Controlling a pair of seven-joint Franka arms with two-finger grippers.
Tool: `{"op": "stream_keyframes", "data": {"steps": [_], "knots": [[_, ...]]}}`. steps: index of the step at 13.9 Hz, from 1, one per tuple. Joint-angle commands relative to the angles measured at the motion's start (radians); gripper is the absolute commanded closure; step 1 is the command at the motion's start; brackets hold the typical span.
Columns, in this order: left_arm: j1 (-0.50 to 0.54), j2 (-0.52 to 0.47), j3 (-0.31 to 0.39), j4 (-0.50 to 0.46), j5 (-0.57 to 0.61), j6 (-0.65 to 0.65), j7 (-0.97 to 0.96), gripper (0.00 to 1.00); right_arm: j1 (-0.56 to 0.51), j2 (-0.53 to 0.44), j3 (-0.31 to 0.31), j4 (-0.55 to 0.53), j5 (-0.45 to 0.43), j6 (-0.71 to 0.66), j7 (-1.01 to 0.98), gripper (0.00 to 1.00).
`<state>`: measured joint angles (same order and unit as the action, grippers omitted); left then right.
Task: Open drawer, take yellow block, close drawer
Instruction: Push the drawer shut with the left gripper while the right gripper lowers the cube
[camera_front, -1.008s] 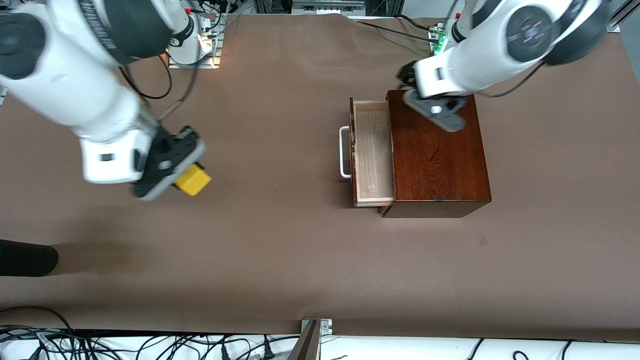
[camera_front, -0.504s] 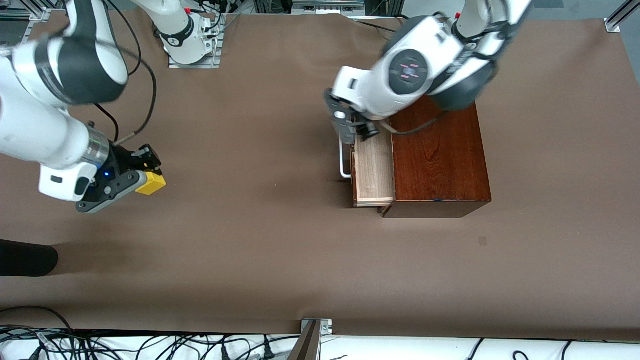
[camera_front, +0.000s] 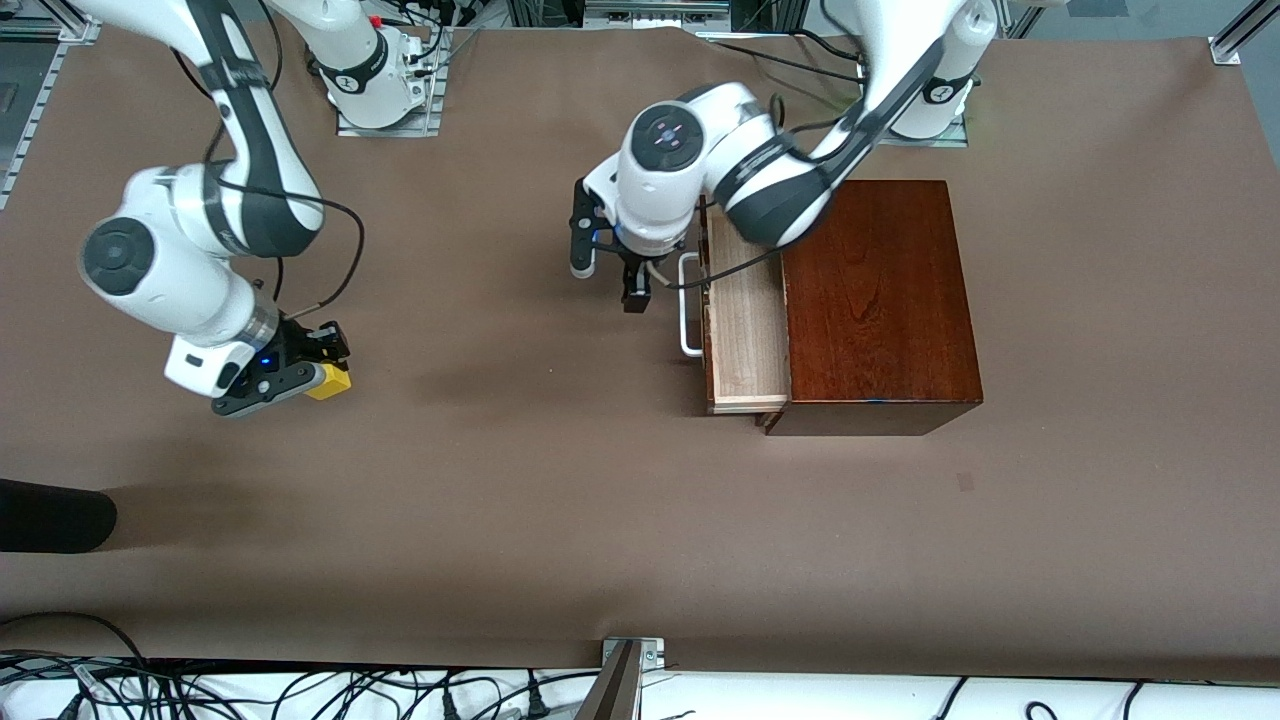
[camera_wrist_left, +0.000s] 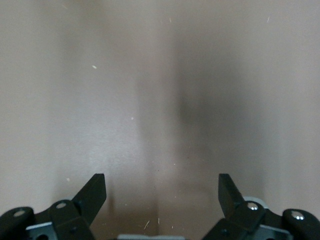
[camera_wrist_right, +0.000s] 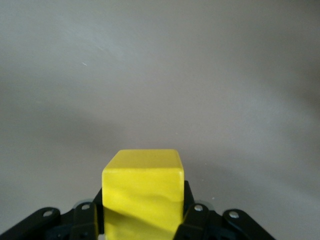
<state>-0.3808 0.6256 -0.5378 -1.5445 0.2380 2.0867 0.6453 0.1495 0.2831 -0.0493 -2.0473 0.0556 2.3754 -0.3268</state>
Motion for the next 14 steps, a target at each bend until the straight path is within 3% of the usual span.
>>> {"op": "stream_keyframes", "data": {"steps": [1, 3, 7, 14], "knots": [[0.013, 0.014, 0.006, 0.011, 0.034, -0.090, 0.030, 0.00, -0.021, -0.015, 0.012, -0.099, -0.002, 0.114, 0.029, 1.00], [0.036, 0.000, 0.024, 0.021, 0.037, -0.253, 0.031, 0.00, -0.024, -0.002, 0.012, -0.134, -0.002, 0.145, 0.109, 1.00], [0.068, -0.010, 0.039, 0.020, 0.038, -0.379, 0.030, 0.00, -0.024, 0.037, 0.012, -0.165, 0.000, 0.186, 0.201, 1.00], [0.128, -0.015, 0.038, 0.020, 0.038, -0.482, 0.030, 0.00, -0.024, 0.087, 0.014, -0.189, 0.000, 0.234, 0.295, 0.98]]}}
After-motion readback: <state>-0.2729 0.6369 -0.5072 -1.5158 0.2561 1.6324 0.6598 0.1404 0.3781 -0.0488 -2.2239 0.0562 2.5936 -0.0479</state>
